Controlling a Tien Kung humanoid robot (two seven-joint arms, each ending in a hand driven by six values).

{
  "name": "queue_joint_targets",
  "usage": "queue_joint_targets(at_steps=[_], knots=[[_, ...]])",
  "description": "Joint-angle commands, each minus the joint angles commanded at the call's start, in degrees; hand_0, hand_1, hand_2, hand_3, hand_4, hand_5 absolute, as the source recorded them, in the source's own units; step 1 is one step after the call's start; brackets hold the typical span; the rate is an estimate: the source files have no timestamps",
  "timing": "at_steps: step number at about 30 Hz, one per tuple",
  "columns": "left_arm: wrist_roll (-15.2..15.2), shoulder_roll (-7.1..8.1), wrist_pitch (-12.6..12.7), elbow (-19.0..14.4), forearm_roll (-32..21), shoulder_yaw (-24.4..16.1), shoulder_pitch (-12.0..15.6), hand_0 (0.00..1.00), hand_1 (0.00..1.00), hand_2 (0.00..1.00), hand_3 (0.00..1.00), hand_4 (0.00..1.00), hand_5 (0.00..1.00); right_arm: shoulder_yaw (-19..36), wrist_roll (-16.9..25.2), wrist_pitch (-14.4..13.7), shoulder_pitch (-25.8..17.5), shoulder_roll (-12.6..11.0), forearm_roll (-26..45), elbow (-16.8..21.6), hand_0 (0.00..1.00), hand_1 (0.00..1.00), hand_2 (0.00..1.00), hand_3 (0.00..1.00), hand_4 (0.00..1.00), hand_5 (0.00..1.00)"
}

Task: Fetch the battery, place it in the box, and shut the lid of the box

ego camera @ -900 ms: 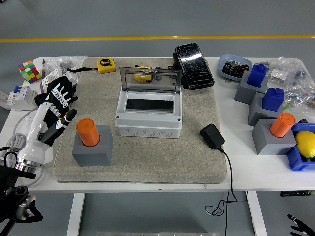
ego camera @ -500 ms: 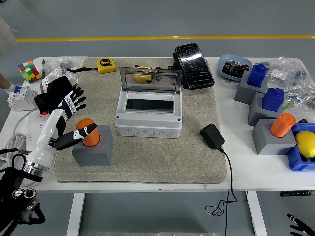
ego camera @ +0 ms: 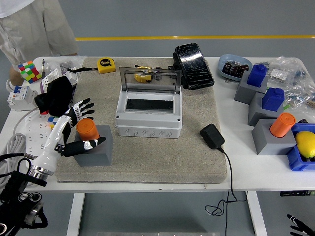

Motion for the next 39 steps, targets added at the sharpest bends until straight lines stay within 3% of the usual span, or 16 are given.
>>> queue_joint_targets(at_steps=[1, 6, 7, 12, 13, 18, 19, 24, 25, 30, 31, 36, 37, 39], knots=[[0.00, -0.01, -0.01, 0.01, -0.22, 0.06, -0.09, 0.479, 0.647, 0.692, 0.806, 0.998, 0.002, 0.00, 0.00, -0.01, -0.02, 0.00, 0.03, 0.01, 0.646, 0.696, 0.685, 0.569, 0.943, 0.490], [0.00, -0.25, 0.02, 0.37, -1.03, 0.31, -0.60, 0.479, 0.647, 0.692, 0.806, 0.998, 0.002, 0.13, 0.02, -0.04, -0.02, 0.02, -0.12, 0.04, 0.646, 0.696, 0.685, 0.569, 0.943, 0.490], [0.00, -0.40, -0.01, 0.63, -1.21, 0.40, -0.72, 0.402, 0.558, 0.610, 0.755, 0.998, 0.002, 0.14, 0.03, -0.04, -0.02, 0.07, -0.21, 0.03, 0.645, 0.696, 0.685, 0.569, 0.942, 0.488], [0.00, -0.95, -0.56, 1.51, -2.23, 0.53, -0.85, 0.402, 0.558, 0.610, 0.755, 0.998, 0.002, 0.28, 0.07, 0.03, -0.17, 0.28, -0.28, 0.01, 0.645, 0.696, 0.685, 0.569, 0.942, 0.488], [0.00, -0.99, -0.66, 1.56, -2.41, 0.61, -0.88, 0.361, 0.465, 0.503, 0.691, 0.998, 0.002, 0.29, 0.05, 0.06, -0.21, 0.30, -0.27, -0.01, 0.642, 0.696, 0.685, 0.568, 0.941, 0.486], [0.00, -1.28, -1.04, 1.65, -3.28, 0.94, -1.02, 0.361, 0.465, 0.503, 0.691, 0.998, 0.002, 0.43, -0.02, 0.08, -0.33, 0.27, -0.35, -0.04, 0.642, 0.696, 0.685, 0.568, 0.941, 0.486], [0.00, -1.39, -1.11, 1.69, -3.48, 0.88, -1.01, 0.300, 0.353, 0.412, 0.616, 0.998, 0.002, 0.45, -0.03, 0.06, -0.35, 0.27, -0.37, -0.03, 0.642, 0.695, 0.685, 0.567, 0.939, 0.486], [0.00, -1.68, -1.09, 1.98, -4.27, 1.08, -1.34, 0.300, 0.353, 0.412, 0.616, 0.998, 0.002, 0.56, 0.01, 0.03, -0.21, 0.31, -0.43, 0.02, 0.642, 0.695, 0.685, 0.567, 0.939, 0.486], [0.00, -1.71, -1.03, 2.05, -4.43, 1.21, -1.42, 0.234, 0.257, 0.328, 0.475, 0.976, 0.002, 0.55, 0.03, 0.03, -0.20, 0.32, -0.43, 0.03, 0.642, 0.695, 0.685, 0.566, 0.939, 0.486], [0.00, -2.18, -0.46, 2.71, -5.64, 1.28, -1.95, 0.234, 0.257, 0.328, 0.475, 0.976, 0.002, 0.61, 0.03, -0.01, -0.11, 0.36, -0.49, 0.04, 0.642, 0.695, 0.685, 0.566, 0.939, 0.486], [0.00, -2.30, -0.44, 2.86, -5.77, 1.22, -2.04, 0.175, 0.197, 0.286, 0.394, 0.932, 0.002, 0.59, 0.02, -0.01, -0.11, 0.36, -0.49, 0.04, 0.641, 0.695, 0.684, 0.567, 0.938, 0.481], [0.00, -3.07, 0.14, 3.75, -6.72, 1.40, -2.90, 0.175, 0.197, 0.286, 0.394, 0.932, 0.002, 0.47, -0.02, -0.05, -0.13, 0.34, -0.47, 0.03, 0.641, 0.695, 0.684, 0.567, 0.938, 0.481], [0.00, -3.29, 0.28, 3.95, -6.96, 1.46, -3.13, 0.132, 0.117, 0.219, 0.284, 0.828, 0.002, 0.47, -0.02, -0.06, -0.13, 0.35, -0.49, 0.04, 0.640, 0.694, 0.684, 0.565, 0.937, 0.477], [0.00, -3.61, 0.54, 4.15, -7.19, 1.53, -3.34, 0.132, 0.117, 0.219, 0.284, 0.828, 0.002, 0.41, -0.03, -0.07, -0.12, 0.37, -0.54, 0.05, 0.640, 0.694, 0.684, 0.565, 0.937, 0.477]])
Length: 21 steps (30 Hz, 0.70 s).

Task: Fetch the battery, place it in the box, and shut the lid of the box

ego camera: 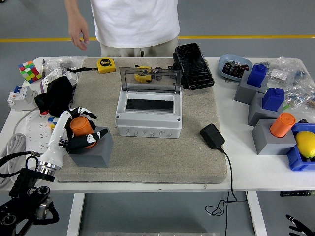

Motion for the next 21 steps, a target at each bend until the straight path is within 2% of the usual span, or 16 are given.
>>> queue_joint_targets(at_steps=[11, 21], knots=[[0.00, 0.07, 0.57, -0.96, 0.48, 0.76, -0.17, 0.121, 0.121, 0.220, 0.263, 0.848, 0.002, 0.02, -0.05, 0.01, -0.01, 0.00, -0.07, -0.06, 0.640, 0.694, 0.684, 0.563, 0.938, 0.460], [0.00, 0.33, 1.55, -3.19, 4.14, 0.19, -0.35, 0.118, 0.121, 0.217, 0.260, 0.827, 0.002, -0.03, 0.09, -0.26, 0.05, 0.12, -0.06, 0.04, 0.639, 0.692, 0.683, 0.563, 0.937, 0.458]])
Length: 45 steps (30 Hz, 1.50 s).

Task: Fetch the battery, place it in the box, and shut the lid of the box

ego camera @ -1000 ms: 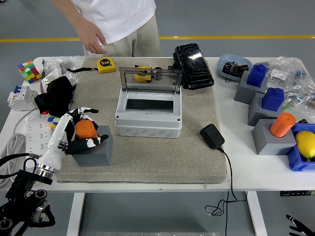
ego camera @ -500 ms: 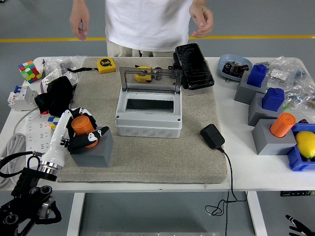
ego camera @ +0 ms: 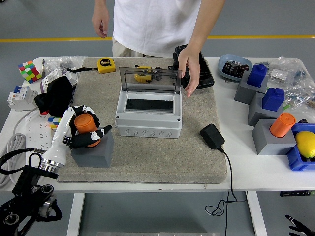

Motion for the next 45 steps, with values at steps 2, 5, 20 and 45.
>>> queue_joint_targets(at_steps=[2, 5, 20, 45], knots=[[0.00, 0.16, 0.21, -0.90, 1.46, -0.30, -0.07, 0.115, 0.119, 0.216, 0.259, 0.823, 0.002, 0.00, 0.00, -0.02, -0.05, 0.02, 0.02, -0.01, 0.639, 0.693, 0.683, 0.561, 0.936, 0.456], [0.00, 0.65, 1.12, -3.13, 6.47, -0.86, -0.55, 0.115, 0.119, 0.216, 0.259, 0.823, 0.002, -0.03, -0.03, -0.05, -0.13, 0.04, 0.06, -0.07, 0.639, 0.693, 0.683, 0.561, 0.936, 0.456], [7.20, 5.04, 1.27, -5.56, 28.53, 5.63, -15.93, 0.113, 0.122, 0.217, 0.260, 0.803, 0.002, -0.57, 0.09, -0.51, -0.14, 0.39, 0.92, -0.08, 0.639, 0.692, 0.683, 0.559, 0.930, 0.438], [34.85, 1.17, -1.35, 2.82, 39.32, 25.75, -37.08, 0.118, 0.136, 0.240, 0.379, 0.854, 0.002, -2.32, -0.03, -0.89, -0.49, 0.83, 2.44, -0.12, 0.640, 0.692, 0.683, 0.558, 0.927, 0.435]])
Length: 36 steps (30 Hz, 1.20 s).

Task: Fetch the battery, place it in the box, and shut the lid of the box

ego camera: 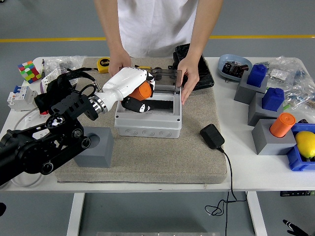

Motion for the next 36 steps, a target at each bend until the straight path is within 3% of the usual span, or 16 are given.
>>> queue_joint_targets(at_steps=[6, 10, 11, 22, 23, 36], knots=[[2.35, -0.39, 1.14, 1.44, 1.20, 8.40, -4.66, 0.120, 0.141, 0.244, 0.376, 0.815, 0.002, -0.52, 0.07, 0.03, 0.03, 0.04, 0.39, 0.01, 0.638, 0.692, 0.683, 0.558, 0.927, 0.436], [4.18, -1.17, 1.16, 2.30, 1.82, 11.76, -7.18, 0.120, 0.141, 0.244, 0.376, 0.815, 0.002, -0.99, -0.03, 0.17, -0.09, -0.02, 0.70, -0.10, 0.638, 0.692, 0.683, 0.558, 0.927, 0.436], [4.43, -1.44, 1.10, 2.57, 1.81, 12.19, -7.70, 0.123, 0.146, 0.246, 0.410, 0.792, 0.002, -1.06, -0.05, 0.20, -0.08, -0.05, 0.74, -0.11, 0.638, 0.692, 0.683, 0.558, 0.927, 0.435], [4.63, -5.08, 2.17, 6.89, 0.48, 15.29, -11.33, 0.123, 0.148, 0.251, 0.410, 0.785, 0.002, -1.81, 0.16, 0.12, 0.09, 0.07, 1.31, -0.04, 0.639, 0.692, 0.683, 0.557, 0.926, 0.436], [4.69, -5.27, 2.21, 7.24, 0.41, 15.50, -11.43, 0.125, 0.151, 0.258, 0.456, 0.776, 0.002, -1.86, 0.17, 0.12, 0.11, 0.08, 1.33, -0.04, 0.640, 0.692, 0.683, 0.557, 0.926, 0.437], [5.29, -7.11, 2.50, 10.86, -1.15, 17.46, -12.49, 0.153, 0.189, 0.280, 0.514, 0.782, 0.002, -2.37, 0.10, 0.29, -0.01, 0.11, 1.56, -0.08, 0.640, 0.692, 0.683, 0.557, 0.926, 0.437]])
